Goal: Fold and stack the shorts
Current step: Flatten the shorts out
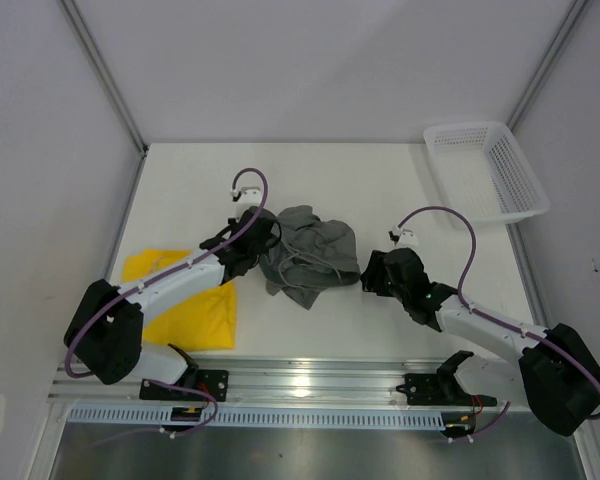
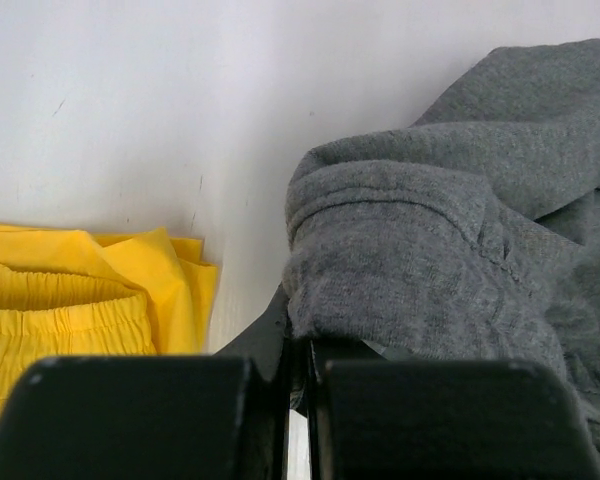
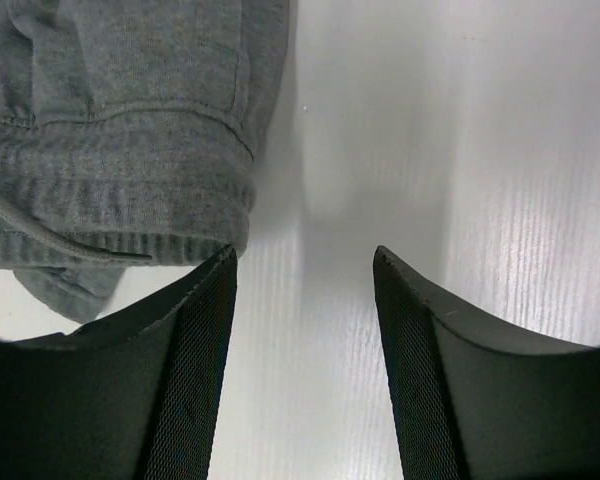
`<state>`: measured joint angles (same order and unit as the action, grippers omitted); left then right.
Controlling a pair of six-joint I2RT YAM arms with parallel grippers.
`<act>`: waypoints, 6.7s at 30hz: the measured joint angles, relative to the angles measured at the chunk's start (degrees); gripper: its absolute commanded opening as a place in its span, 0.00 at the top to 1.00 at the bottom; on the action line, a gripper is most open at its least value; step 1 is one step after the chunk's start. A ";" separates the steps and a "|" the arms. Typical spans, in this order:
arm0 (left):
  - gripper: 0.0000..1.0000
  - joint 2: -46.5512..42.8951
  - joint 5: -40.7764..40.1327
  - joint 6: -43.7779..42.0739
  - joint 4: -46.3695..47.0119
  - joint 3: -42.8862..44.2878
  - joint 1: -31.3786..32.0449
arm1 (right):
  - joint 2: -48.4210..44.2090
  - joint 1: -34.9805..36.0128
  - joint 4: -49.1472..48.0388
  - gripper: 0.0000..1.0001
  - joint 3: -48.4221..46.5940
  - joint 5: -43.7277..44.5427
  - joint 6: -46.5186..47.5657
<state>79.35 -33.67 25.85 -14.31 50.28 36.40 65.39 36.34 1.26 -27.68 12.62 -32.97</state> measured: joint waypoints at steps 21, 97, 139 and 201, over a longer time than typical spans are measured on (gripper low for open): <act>1.00 1.70 2.45 -0.50 0.00 0.11 -1.51 | 1.81 5.84 -7.69 0.41 1.09 5.99 3.28; 1.00 -15.91 28.39 -4.90 -44.41 58.71 -6.47 | -0.70 4.11 55.63 1.00 -80.04 -2.38 12.35; 1.00 -14.38 36.87 -4.26 -30.34 53.68 -8.04 | 0.85 -14.27 50.80 1.00 -77.50 -23.41 13.29; 0.01 10.88 38.40 8.22 -20.28 38.21 -38.93 | 54.29 16.70 17.03 0.30 -67.32 -16.68 17.25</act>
<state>90.24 4.73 34.06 -34.59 88.49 -2.52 119.68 53.04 18.28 -95.00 -4.05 -15.73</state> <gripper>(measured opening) 0.990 0.679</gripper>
